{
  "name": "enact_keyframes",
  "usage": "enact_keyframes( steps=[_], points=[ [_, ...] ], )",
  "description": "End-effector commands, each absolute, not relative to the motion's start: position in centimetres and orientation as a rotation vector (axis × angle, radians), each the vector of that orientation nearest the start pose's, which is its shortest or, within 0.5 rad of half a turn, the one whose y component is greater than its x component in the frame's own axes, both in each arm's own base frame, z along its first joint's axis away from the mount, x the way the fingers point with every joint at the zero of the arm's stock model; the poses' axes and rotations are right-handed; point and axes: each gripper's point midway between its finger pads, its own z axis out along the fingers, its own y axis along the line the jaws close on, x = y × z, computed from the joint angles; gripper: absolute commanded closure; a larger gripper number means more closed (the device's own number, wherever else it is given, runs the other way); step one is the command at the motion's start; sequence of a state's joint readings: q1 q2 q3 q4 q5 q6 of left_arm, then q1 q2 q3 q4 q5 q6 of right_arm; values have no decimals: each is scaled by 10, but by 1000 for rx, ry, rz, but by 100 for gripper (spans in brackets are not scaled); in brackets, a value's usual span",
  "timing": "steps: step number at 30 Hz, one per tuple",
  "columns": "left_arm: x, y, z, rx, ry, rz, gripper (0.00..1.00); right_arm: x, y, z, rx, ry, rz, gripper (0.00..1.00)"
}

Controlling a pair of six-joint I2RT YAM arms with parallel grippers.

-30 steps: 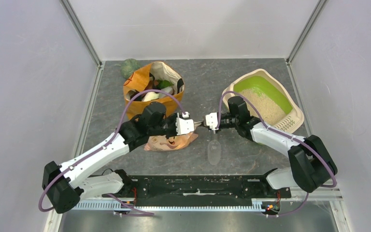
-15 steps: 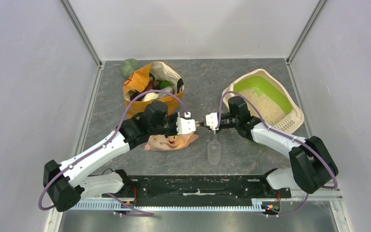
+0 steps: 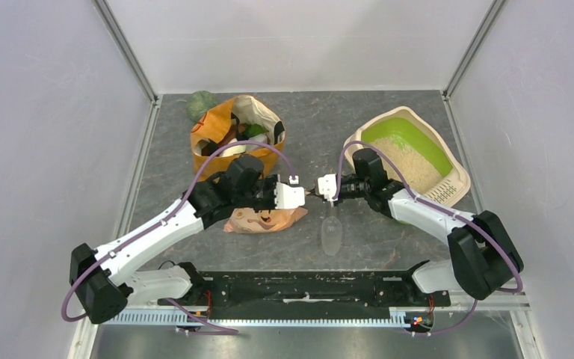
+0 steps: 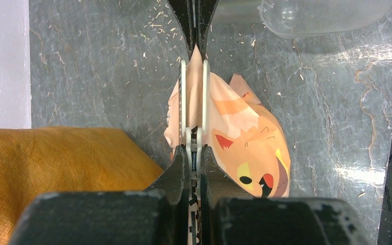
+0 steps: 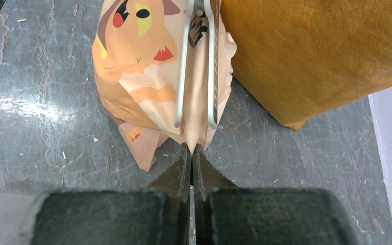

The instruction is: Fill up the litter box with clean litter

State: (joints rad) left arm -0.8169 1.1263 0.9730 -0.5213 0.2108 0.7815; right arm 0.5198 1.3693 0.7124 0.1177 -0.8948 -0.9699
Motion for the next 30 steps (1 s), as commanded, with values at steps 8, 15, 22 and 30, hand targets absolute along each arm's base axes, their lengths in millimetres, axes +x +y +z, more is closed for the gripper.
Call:
enact_keyframes(
  steps=[8, 15, 22, 30],
  points=[
    [242, -241, 190, 1745, 1496, -100, 98, 263, 291, 190, -1631, 874, 604, 100],
    [242, -241, 191, 1734, 1507, -98, 95, 262, 290, 189, -1635, 872, 607, 100],
    [244, -245, 205, 1684, 1514, -108, 51, 261, 290, 188, -1648, 868, 608, 100],
    [235, -255, 231, 1601, 1501, -220, 22, 263, 292, 185, -1661, 882, 613, 100]
  ],
)
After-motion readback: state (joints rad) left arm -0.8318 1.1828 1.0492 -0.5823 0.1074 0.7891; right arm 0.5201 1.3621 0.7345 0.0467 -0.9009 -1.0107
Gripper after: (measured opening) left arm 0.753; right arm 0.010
